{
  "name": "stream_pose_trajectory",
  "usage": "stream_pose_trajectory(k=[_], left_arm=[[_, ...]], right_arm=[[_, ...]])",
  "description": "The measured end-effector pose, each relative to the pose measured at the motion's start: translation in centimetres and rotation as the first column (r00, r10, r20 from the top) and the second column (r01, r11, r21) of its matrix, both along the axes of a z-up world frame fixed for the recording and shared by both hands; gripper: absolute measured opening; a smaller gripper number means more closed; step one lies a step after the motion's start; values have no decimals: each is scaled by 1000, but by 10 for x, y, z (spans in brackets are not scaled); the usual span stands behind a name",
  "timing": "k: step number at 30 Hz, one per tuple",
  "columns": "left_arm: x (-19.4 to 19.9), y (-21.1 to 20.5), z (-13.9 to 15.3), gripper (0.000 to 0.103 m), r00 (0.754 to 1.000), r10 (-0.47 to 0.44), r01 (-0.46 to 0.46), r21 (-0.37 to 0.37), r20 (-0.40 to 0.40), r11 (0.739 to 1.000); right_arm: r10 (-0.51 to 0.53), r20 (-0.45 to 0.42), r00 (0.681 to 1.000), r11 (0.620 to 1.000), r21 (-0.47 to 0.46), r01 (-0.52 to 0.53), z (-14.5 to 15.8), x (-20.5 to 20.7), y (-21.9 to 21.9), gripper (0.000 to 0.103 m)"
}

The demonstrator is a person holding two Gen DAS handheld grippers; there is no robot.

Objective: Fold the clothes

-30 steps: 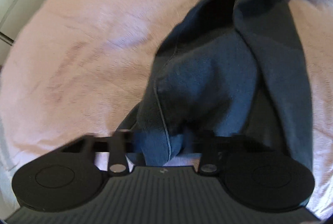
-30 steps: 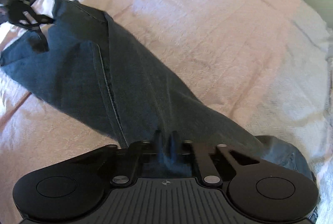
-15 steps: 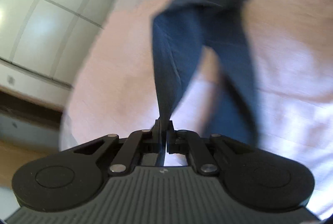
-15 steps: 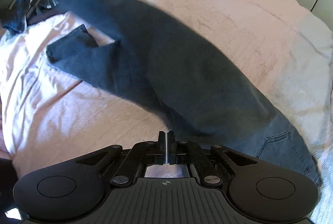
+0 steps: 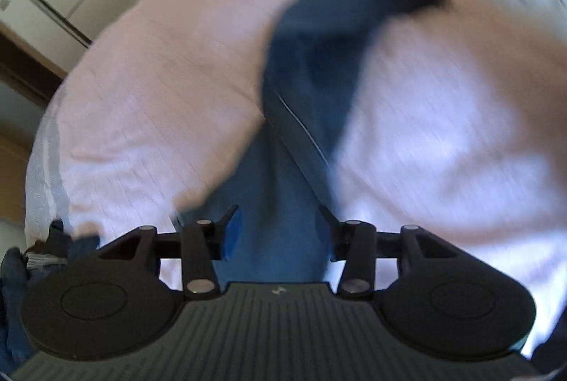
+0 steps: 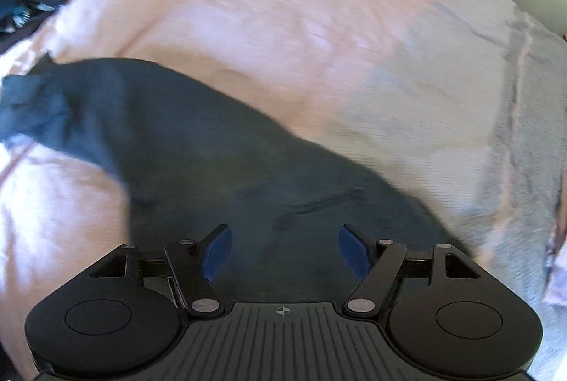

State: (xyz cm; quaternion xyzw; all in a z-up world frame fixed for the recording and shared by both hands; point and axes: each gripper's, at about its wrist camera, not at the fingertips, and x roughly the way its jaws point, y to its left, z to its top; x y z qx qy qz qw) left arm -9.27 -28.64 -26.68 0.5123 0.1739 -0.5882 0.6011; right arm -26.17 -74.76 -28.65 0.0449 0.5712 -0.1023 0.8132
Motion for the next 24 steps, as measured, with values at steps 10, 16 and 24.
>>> stream_pose_trajectory(k=[10, 16, 24], left_arm=[[50, -144, -23, 63, 974, 36, -15, 96, -225, 995], [51, -172, -54, 22, 963, -11, 78, 242, -269, 967], [20, -132, -21, 0, 984, -147, 162, 158, -99, 974]], right_arm=[[90, -162, 983, 994, -39, -98, -53, -2, -95, 71], [106, -198, 974, 994, 47, -99, -77, -8, -119, 70], [49, -107, 993, 999, 13, -48, -28, -46, -102, 5]])
